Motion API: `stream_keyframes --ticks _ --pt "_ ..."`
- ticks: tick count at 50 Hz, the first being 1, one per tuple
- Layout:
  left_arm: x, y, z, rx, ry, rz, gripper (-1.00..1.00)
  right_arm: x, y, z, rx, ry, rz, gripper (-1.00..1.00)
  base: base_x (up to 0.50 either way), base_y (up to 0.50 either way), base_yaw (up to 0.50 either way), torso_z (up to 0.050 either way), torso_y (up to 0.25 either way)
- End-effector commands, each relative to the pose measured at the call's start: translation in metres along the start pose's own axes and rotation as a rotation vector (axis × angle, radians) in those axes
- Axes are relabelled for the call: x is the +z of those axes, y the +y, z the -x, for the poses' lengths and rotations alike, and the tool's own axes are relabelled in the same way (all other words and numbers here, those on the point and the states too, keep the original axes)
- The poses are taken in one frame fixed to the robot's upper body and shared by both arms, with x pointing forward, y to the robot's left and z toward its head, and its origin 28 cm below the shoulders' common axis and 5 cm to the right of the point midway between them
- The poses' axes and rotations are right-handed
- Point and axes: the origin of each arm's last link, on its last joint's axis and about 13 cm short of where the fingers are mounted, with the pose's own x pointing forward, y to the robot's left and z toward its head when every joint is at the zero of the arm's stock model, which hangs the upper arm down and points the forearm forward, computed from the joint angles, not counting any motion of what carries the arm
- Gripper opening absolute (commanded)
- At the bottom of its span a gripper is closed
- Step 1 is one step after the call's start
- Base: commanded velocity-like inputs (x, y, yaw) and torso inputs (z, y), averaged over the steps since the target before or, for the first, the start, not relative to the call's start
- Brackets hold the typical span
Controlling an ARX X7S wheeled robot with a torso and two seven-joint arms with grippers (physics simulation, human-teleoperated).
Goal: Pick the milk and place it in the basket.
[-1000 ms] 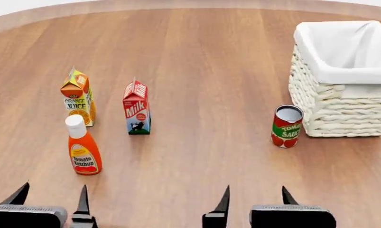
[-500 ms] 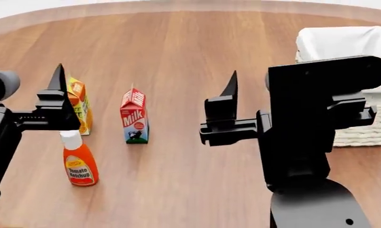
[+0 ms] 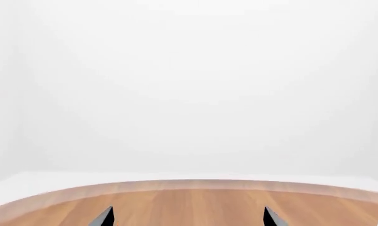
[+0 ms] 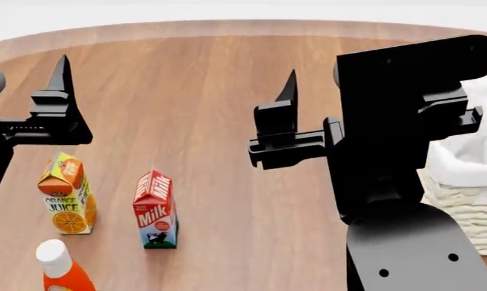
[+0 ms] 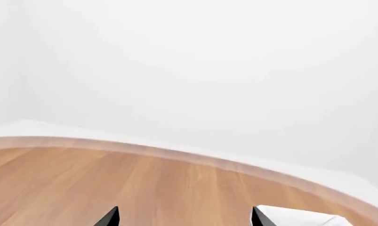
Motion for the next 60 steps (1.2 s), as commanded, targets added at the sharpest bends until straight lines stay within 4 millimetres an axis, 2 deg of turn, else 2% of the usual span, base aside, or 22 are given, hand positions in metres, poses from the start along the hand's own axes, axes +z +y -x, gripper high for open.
stream_keyframes --ticks 1,45,54,55,59,60 --pt "0.001 0.001 -0.001 -0.001 -0.008 -0.001 1.00 0.002 0.000 -0.001 0.007 0.000 0.003 1.00 0.50 0.00 0.00 0.000 0.000" --pt "0.002 0.000 -0.001 -0.009 -0.013 -0.018 1.00 0.002 0.000 -0.002 0.009 0.006 -0.002 1.00 0.50 0.00 0.00 0.000 0.001" --pt "0.002 0.000 -0.001 -0.009 -0.014 -0.016 1.00 0.000 -0.001 -0.005 0.013 0.042 -0.017 1.00 0.00 0.00 0.00 0.000 0.000" --pt "0.002 0.000 -0.001 -0.009 -0.014 -0.016 1.00 -0.001 0.000 -0.006 0.058 0.068 -0.038 1.00 0.00 0.00 0.00 0.000 0.000" --pt "0.002 0.001 -0.001 -0.008 -0.014 -0.017 1.00 -0.007 0.000 -0.013 0.063 0.118 0.001 1.00 0.00 0.00 0.00 0.000 0.000" --pt "0.003 0.001 -0.001 -0.007 -0.015 -0.018 1.00 -0.012 0.003 -0.015 0.204 0.167 -0.001 1.00 0.00 0.00 0.00 0.000 0.000"
